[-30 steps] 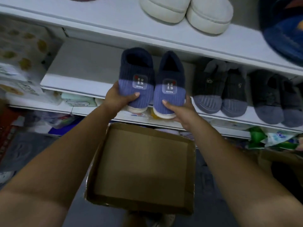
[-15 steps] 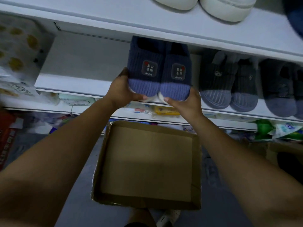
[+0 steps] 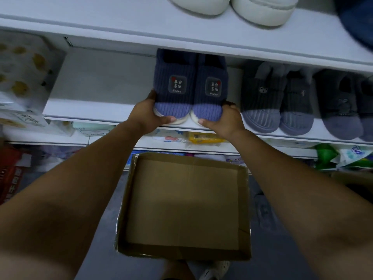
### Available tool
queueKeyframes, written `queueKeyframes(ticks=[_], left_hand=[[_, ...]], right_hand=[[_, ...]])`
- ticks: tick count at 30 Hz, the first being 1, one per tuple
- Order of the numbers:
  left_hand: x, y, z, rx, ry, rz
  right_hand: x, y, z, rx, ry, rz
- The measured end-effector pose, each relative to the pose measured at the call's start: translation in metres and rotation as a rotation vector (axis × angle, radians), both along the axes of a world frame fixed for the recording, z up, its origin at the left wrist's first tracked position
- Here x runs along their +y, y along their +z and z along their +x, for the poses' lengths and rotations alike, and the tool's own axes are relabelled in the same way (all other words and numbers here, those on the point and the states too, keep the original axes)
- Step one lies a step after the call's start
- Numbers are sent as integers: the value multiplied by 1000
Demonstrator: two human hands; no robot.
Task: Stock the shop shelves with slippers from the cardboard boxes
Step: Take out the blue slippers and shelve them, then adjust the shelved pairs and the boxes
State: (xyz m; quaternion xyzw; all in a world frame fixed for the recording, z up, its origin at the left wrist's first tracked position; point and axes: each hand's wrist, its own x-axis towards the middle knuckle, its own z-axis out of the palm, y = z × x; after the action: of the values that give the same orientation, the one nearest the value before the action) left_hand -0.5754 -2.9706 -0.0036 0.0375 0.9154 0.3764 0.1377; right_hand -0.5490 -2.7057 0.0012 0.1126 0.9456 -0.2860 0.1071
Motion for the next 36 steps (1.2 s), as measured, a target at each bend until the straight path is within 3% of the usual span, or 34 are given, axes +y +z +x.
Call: queueKeyframes(ticks=[3,6,15,25,36], left_hand=[[7,17,13,40,39,-129],[13,34,42,209,71,-226],[87,150,132,568,-94,-162],[260,286,239,847,-317,-157],[477,405,343,1059,-577,24]], right_hand=[[5,20,5,-61,47,32],[12,45,29,-23,112,67],[64,147,125,209,255,153],[232,283,288,470,156,351],[414,410,478,610,-82,580]])
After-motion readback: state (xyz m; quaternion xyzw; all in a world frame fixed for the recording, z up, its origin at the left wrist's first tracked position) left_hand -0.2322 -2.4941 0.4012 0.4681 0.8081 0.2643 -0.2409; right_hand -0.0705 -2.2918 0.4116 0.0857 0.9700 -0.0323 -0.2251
